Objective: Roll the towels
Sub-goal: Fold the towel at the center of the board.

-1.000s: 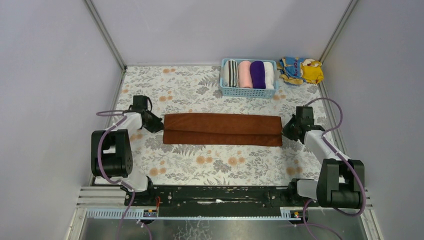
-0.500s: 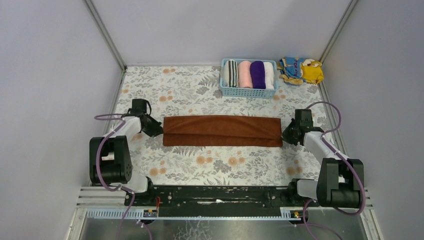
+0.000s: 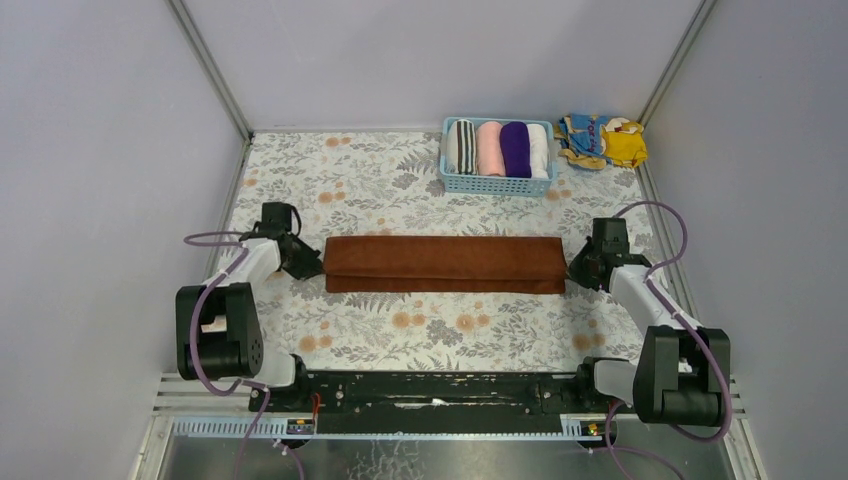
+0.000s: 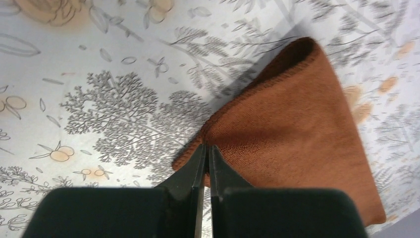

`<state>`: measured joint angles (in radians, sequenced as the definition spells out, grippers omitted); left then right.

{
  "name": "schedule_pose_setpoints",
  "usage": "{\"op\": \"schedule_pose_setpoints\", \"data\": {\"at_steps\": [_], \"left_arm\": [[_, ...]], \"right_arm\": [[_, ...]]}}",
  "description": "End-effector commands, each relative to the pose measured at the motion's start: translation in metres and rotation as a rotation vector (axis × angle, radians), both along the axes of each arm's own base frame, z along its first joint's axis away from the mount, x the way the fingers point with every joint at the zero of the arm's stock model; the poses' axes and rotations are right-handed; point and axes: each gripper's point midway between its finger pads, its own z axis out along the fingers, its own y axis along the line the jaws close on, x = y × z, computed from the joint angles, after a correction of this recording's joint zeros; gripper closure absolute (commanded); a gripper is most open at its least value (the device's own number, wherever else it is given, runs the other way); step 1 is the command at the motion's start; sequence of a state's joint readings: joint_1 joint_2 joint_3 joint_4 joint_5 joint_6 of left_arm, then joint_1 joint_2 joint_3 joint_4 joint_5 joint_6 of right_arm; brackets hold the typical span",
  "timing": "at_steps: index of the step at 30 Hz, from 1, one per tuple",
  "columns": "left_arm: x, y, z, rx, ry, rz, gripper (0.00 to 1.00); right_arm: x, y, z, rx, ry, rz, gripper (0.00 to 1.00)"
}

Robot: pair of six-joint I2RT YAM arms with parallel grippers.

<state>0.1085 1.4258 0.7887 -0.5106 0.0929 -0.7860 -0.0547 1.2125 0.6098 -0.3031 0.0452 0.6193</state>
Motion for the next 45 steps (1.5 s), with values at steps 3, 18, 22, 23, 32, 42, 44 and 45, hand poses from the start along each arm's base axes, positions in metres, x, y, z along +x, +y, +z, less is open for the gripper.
{"op": "schedule_pose_setpoints", "data": {"at_steps": [3, 18, 22, 23, 32, 42, 44, 45], "left_arm": [[-0.025, 0.003, -0.029, 0.005, 0.083, 0.017, 1.00], [-0.023, 0.011, -0.004, 0.052, 0.033, 0.021, 1.00], [-0.028, 0.011, 0.002, 0.057, 0.027, 0.012, 1.00], [-0.030, 0.009, 0.001, 0.051, 0.028, 0.009, 1.00], [-0.054, 0.000, -0.029, 0.006, 0.107, 0.013, 1.00], [-0.063, -0.002, -0.032, -0.009, 0.121, 0.038, 0.87], [-0.061, 0.002, -0.016, 0.015, 0.076, 0.040, 0.82], [-0.061, 0.003, -0.008, 0.027, 0.059, 0.041, 0.78]], "right_arm": [[-0.013, -0.014, -0.027, -0.049, 0.091, -0.029, 1.00], [-0.003, -0.018, -0.009, -0.061, 0.064, -0.044, 1.00], [-0.003, -0.019, -0.001, -0.060, 0.053, -0.047, 1.00], [-0.003, -0.019, 0.000, -0.060, 0.054, -0.047, 1.00], [-0.016, -0.010, -0.006, -0.020, 0.082, -0.026, 0.99], [-0.023, -0.006, -0.017, 0.000, 0.131, -0.007, 0.80], [-0.020, -0.007, -0.005, -0.011, 0.102, 0.006, 0.74], [-0.020, -0.008, 0.002, -0.020, 0.089, 0.012, 0.71]]}}
